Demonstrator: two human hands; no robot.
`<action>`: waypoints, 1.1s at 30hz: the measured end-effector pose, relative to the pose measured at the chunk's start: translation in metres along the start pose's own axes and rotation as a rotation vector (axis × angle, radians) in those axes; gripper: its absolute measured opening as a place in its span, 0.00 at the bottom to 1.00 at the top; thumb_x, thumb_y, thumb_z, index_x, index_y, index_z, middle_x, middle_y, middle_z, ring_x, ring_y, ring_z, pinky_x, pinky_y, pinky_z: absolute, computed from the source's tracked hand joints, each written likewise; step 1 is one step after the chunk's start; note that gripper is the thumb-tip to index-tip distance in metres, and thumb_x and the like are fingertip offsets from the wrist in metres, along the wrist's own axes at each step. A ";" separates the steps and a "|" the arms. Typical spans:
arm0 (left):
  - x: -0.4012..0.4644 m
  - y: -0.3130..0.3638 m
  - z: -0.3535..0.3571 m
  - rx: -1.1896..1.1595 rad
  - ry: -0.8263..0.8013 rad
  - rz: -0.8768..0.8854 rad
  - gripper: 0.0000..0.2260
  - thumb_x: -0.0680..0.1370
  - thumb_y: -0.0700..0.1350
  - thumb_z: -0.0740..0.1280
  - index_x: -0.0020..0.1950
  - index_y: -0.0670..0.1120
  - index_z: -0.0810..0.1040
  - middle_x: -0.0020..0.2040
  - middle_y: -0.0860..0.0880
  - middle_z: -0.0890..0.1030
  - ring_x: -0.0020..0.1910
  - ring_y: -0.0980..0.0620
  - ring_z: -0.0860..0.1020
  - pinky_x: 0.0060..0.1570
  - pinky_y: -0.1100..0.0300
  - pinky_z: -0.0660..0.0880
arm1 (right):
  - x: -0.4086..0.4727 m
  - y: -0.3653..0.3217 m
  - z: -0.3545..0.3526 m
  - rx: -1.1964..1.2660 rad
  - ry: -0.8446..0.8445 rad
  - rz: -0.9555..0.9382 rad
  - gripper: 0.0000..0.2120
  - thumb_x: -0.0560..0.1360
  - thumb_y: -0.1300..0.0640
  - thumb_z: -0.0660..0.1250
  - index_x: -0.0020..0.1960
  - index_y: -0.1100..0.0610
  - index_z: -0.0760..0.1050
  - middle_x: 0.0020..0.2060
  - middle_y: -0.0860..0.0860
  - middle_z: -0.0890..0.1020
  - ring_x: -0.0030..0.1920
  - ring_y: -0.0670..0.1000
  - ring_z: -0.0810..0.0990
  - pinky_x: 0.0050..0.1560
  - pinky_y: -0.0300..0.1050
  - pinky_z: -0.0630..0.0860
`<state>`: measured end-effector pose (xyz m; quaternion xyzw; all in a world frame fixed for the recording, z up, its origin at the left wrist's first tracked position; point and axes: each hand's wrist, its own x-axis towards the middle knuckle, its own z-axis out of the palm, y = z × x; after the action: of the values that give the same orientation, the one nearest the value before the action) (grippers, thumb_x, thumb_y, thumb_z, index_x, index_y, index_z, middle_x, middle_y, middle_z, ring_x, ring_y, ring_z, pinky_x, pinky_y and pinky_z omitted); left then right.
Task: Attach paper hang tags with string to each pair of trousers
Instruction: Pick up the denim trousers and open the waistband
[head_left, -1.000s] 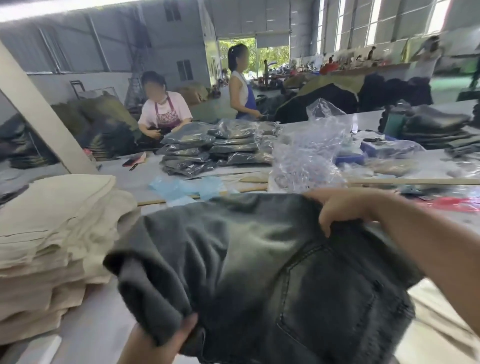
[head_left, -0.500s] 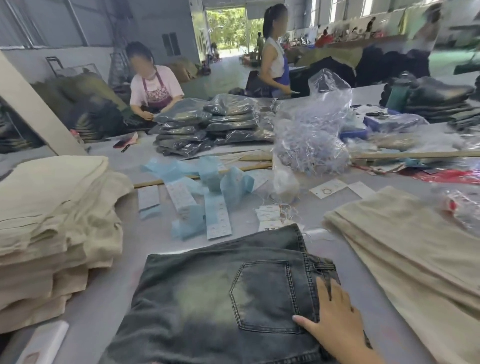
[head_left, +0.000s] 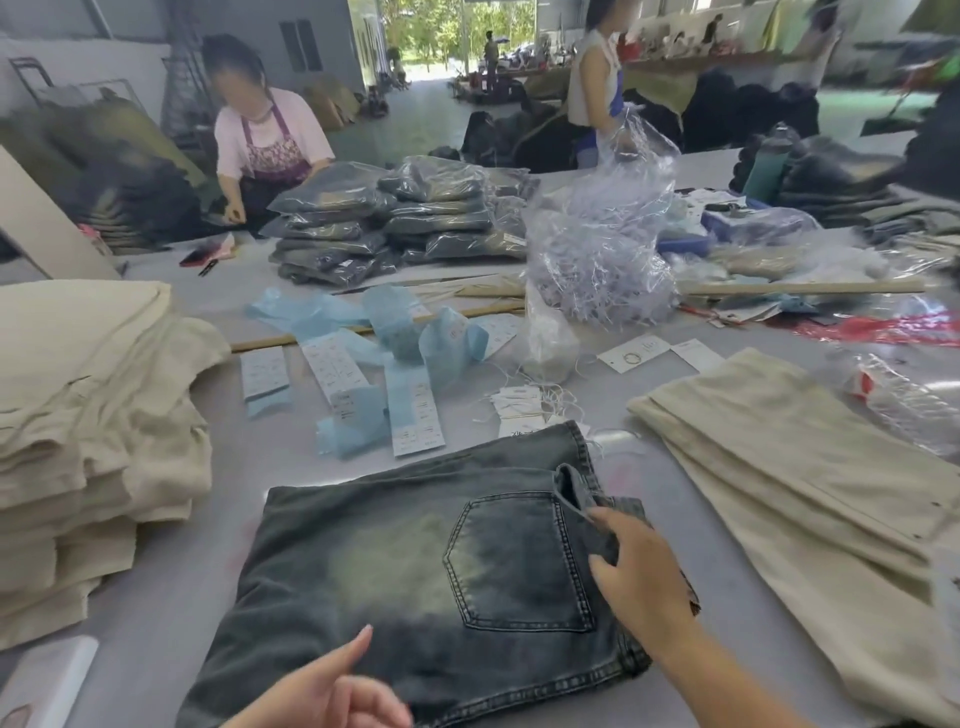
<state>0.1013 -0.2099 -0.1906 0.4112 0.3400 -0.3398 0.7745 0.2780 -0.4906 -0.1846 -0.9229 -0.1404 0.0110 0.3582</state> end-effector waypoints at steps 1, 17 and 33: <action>0.000 0.002 0.009 0.042 0.017 0.034 0.30 0.77 0.57 0.59 0.49 0.28 0.78 0.43 0.31 0.81 0.36 0.38 0.82 0.34 0.53 0.78 | 0.000 -0.004 0.002 0.002 -0.087 0.022 0.15 0.70 0.66 0.69 0.54 0.53 0.80 0.44 0.47 0.82 0.44 0.48 0.79 0.43 0.36 0.71; 0.086 0.040 0.134 0.218 0.356 0.638 0.10 0.81 0.41 0.64 0.49 0.36 0.80 0.45 0.39 0.85 0.43 0.42 0.83 0.46 0.50 0.81 | -0.029 -0.027 0.000 -0.130 -0.097 -0.153 0.09 0.76 0.49 0.65 0.51 0.51 0.80 0.48 0.47 0.82 0.50 0.49 0.79 0.49 0.42 0.72; 0.085 0.056 0.151 0.231 0.466 0.682 0.18 0.81 0.52 0.62 0.38 0.48 0.85 0.38 0.51 0.86 0.36 0.52 0.83 0.35 0.59 0.78 | 0.030 0.012 -0.044 0.189 -0.259 0.308 0.09 0.73 0.68 0.59 0.36 0.61 0.74 0.31 0.57 0.74 0.31 0.52 0.71 0.30 0.43 0.65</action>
<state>0.2294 -0.3384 -0.1718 0.6498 0.3104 0.0020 0.6938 0.3152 -0.5204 -0.1575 -0.8867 -0.0411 0.1969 0.4162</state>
